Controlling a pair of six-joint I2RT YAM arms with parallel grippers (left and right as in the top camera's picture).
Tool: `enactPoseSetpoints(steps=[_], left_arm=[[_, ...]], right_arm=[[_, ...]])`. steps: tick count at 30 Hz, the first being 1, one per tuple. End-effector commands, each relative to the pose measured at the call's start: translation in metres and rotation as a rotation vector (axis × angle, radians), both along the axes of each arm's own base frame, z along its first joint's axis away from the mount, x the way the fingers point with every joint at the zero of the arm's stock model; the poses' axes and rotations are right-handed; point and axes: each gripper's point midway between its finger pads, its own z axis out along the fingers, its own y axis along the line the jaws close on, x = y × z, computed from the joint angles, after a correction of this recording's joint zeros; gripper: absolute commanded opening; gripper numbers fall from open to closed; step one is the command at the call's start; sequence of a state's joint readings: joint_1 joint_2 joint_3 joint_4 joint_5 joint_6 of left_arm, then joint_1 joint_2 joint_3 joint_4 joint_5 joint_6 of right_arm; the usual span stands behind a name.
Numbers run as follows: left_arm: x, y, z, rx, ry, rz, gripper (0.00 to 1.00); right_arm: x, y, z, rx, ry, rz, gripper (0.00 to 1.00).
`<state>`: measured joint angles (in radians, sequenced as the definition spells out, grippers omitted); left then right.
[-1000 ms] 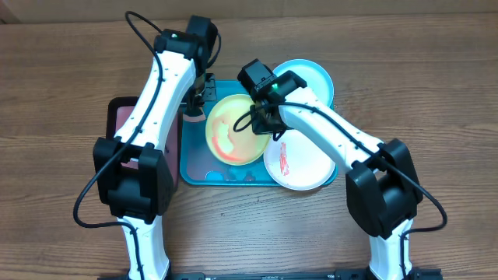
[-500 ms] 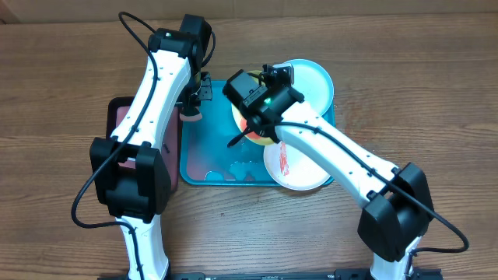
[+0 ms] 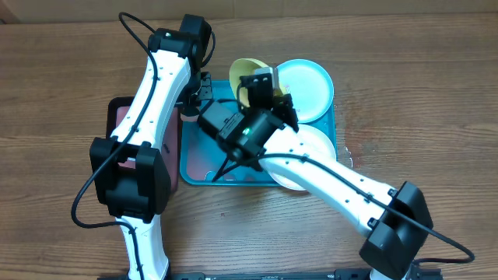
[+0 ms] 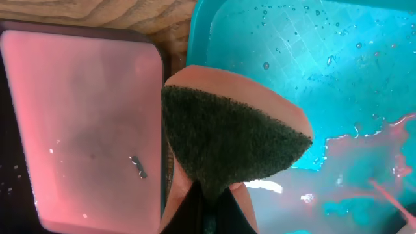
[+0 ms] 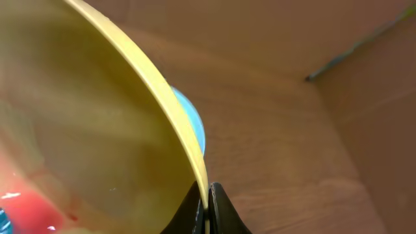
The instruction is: Clean dirty plates on tray and stack at the side
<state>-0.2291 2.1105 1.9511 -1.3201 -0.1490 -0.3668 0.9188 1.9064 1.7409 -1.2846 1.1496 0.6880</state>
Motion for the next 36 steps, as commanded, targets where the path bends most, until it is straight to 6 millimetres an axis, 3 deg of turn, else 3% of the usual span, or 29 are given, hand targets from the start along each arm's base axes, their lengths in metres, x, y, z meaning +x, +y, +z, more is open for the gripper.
enactPoseSetpoints(steps=[1,11,21,25,32,36], left_arm=[[0.003,-0.003,0.007,-0.019,-0.021,0.014,0.04],[0.002,-0.003,0.007,-0.018,-0.018,0.014,0.04],[0.002,-0.003,0.007,-0.018,-0.017,0.014,0.04],[0.002,-0.003,0.007,-0.018,-0.018,0.014,0.04],[0.002,-0.004,0.007,-0.026,-0.016,0.013,0.04],[0.003,-0.01,0.006,-0.056,-0.015,0.01,0.04]], right_arm=[[-0.004,-0.001,0.05,-0.01,-0.184,-0.012,0.04],[-0.014,0.0,0.061,-0.016,-0.263,-0.021,0.04],[-0.021,-0.008,0.049,0.155,-0.299,-0.105,0.04],[-0.02,-0.011,0.028,0.293,-0.248,-0.178,0.04],[-0.015,-0.017,-0.047,0.583,0.055,-0.361,0.04],[-0.008,-0.002,-0.084,0.714,0.258,-0.329,0.04]])
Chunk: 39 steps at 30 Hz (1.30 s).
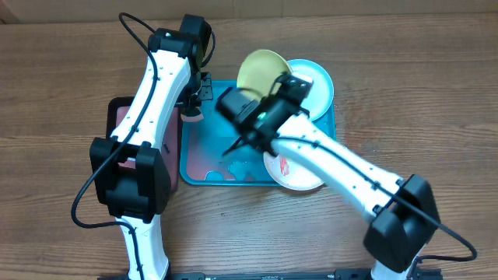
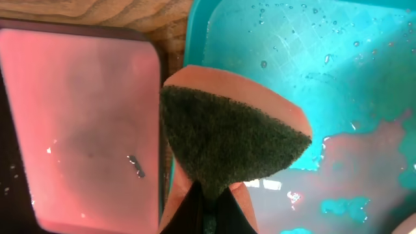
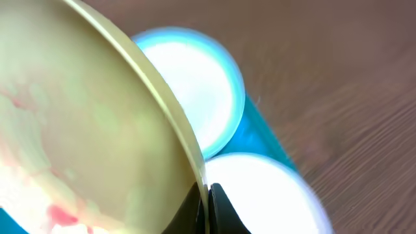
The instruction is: Clean dirty plates on tray and stack at the side
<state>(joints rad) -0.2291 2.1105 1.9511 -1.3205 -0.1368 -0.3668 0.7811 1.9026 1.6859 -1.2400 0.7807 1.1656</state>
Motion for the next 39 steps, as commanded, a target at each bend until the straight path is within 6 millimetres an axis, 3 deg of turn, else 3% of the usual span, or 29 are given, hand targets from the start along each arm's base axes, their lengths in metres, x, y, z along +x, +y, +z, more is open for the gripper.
enactPoseSetpoints(steps=[1,7,13,15,21,25,29,33,39], left_arm=[[0.004,-0.009,0.006,-0.055,-0.02,0.01,0.04],[0.004,-0.016,0.006,-0.092,-0.019,0.013,0.04],[0.005,-0.017,0.006,-0.092,-0.022,0.011,0.04],[0.004,-0.018,0.006,-0.092,-0.022,0.009,0.04],[0.005,-0.019,0.006,-0.093,-0.024,0.006,0.04],[0.005,-0.019,0.006,-0.093,-0.024,0.006,0.04],[0.006,-0.019,0.007,-0.094,-0.028,0.006,0.04],[0.007,-0.019,0.007,-0.095,-0.032,0.006,0.04],[0.006,-0.02,0.007,-0.098,-0.031,0.005,0.04]], right_arm=[[-0.011,0.024,-0.03,0.239,0.197,0.099,0.04],[-0.019,0.05,-0.079,0.437,0.342,0.23,0.04],[-0.037,0.063,-0.107,0.519,0.416,0.28,0.04],[-0.04,0.068,-0.112,0.542,0.433,0.306,0.12],[-0.041,0.084,-0.111,0.519,0.447,0.551,0.42],[-0.023,0.072,-0.104,0.435,0.424,0.705,0.52],[0.001,0.062,-0.097,0.397,0.37,0.837,0.53],[0.015,0.069,-0.093,0.383,0.309,1.002,0.52],[0.024,0.083,-0.112,0.42,0.294,1.043,0.43]])
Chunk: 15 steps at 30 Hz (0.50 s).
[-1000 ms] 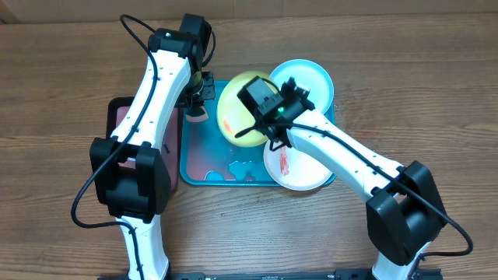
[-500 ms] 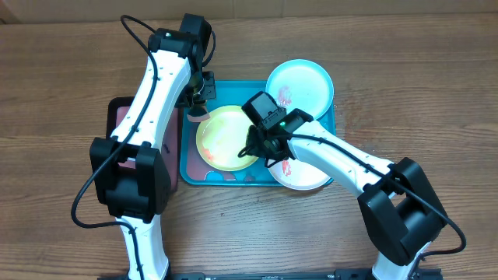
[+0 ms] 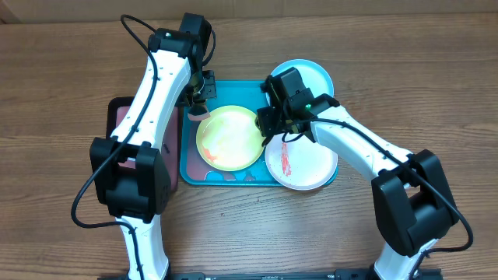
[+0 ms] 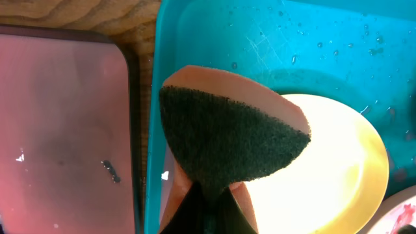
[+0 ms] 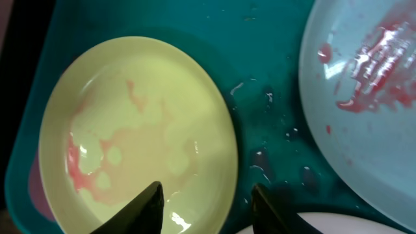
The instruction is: Clean dirty plates on tray and stack at the side
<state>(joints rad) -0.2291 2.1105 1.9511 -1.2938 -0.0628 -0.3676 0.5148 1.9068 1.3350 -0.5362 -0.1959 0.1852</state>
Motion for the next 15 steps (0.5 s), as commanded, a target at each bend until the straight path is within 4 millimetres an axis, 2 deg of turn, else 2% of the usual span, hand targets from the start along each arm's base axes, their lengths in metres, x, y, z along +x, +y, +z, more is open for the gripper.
enactPoseSetpoints(steps=[1,7,12,15], left_arm=[[0.003,-0.006,0.007,-0.02,-0.021,0.013,0.04],[0.003,-0.006,0.007,-0.02,-0.02,0.013,0.04],[0.003,-0.006,0.007,-0.02,-0.021,0.013,0.04],[0.003,-0.006,0.007,-0.02,-0.021,0.013,0.04]], right_arm=[[0.0,0.014,-0.013,0.018,0.006,0.079,0.4],[0.011,0.011,-0.037,-0.003,0.02,0.009,0.37],[0.011,0.012,-0.049,-0.008,0.037,0.003,0.36],[0.008,0.014,-0.055,-0.01,0.056,-0.003,0.32]])
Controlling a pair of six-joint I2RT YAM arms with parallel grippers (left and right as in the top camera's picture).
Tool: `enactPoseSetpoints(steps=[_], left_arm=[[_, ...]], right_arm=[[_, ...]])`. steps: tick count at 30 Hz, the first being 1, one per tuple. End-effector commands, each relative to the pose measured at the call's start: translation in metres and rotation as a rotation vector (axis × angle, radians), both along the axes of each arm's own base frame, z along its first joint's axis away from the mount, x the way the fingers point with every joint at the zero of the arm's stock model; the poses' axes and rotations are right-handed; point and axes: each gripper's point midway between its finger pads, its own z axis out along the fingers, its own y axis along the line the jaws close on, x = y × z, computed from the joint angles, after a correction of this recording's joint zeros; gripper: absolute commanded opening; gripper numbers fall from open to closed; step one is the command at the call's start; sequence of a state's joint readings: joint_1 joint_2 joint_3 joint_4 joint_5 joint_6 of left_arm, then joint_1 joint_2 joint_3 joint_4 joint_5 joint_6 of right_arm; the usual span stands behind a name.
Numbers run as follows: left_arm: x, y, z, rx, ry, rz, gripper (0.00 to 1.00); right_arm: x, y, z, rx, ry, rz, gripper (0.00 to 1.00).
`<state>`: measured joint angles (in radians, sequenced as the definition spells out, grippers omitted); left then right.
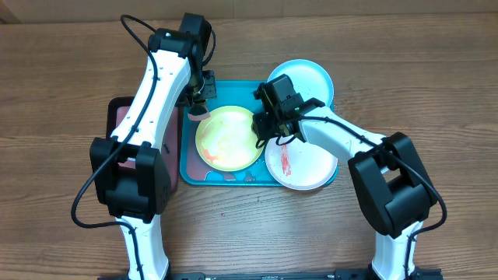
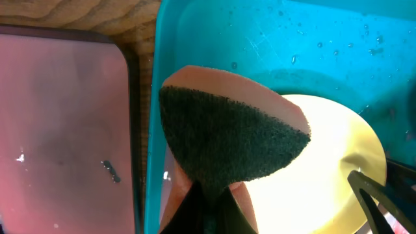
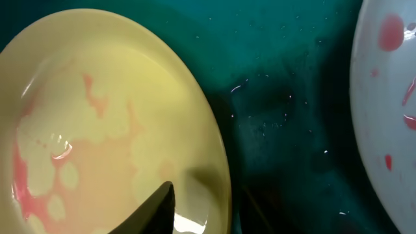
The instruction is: Clean dirty plates on tray and stack at the side
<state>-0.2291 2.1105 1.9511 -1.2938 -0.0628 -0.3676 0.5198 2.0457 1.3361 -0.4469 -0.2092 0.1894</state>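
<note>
A yellow plate (image 1: 226,138) smeared with pink liquid lies flat in the teal tray (image 1: 233,92). My right gripper (image 1: 268,128) is open low over its right rim, one finger (image 3: 161,207) above the plate (image 3: 97,130) and the other outside the rim. My left gripper (image 1: 196,111) is shut on an orange sponge (image 2: 227,140) with a dark green scouring face, held over the plate's left edge (image 2: 325,175). A white plate (image 1: 303,159) streaked with red overlaps the tray's right side. A light blue plate (image 1: 307,78) sits at the back right.
A dark tub of pink water (image 1: 117,117) stands against the tray's left side, also shown as the pink tub (image 2: 65,123). Water drops speckle the tray floor (image 3: 279,97). Bare wooden table (image 1: 420,117) surrounds everything.
My right gripper has come lower and closer to the yellow plate's right rim, its fingers now either side of the rim. The sponge and left gripper have not moved.
My right gripper first held the yellow plate tilted on edge over the tray, then over the tray's back by the blue plate. Later the plate lay flat in the tray with that gripper open above it, and the sponge had shifted over the plate's left edge.
</note>
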Motion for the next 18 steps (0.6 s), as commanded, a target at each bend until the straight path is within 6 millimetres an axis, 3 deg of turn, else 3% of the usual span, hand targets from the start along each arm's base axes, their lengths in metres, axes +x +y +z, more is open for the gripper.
enactPoseSetpoints(steps=[1,5,7,18], left_arm=[[0.003,-0.006,0.007,-0.019,-0.021,0.013,0.04],[0.002,-0.006,0.007,-0.019,-0.019,0.013,0.04],[0.002,-0.006,0.007,-0.019,-0.018,0.013,0.04],[-0.006,-0.009,-0.001,-0.015,0.014,0.038,0.04]], right_arm=[[0.0,0.006,-0.006,0.0,0.011,-0.011,0.29],[-0.003,0.011,-0.006,0.002,0.014,-0.006,0.18],[-0.002,0.011,-0.005,0.021,0.036,-0.061,0.05],[-0.004,-0.005,-0.013,0.091,0.251,-0.593,0.04]])
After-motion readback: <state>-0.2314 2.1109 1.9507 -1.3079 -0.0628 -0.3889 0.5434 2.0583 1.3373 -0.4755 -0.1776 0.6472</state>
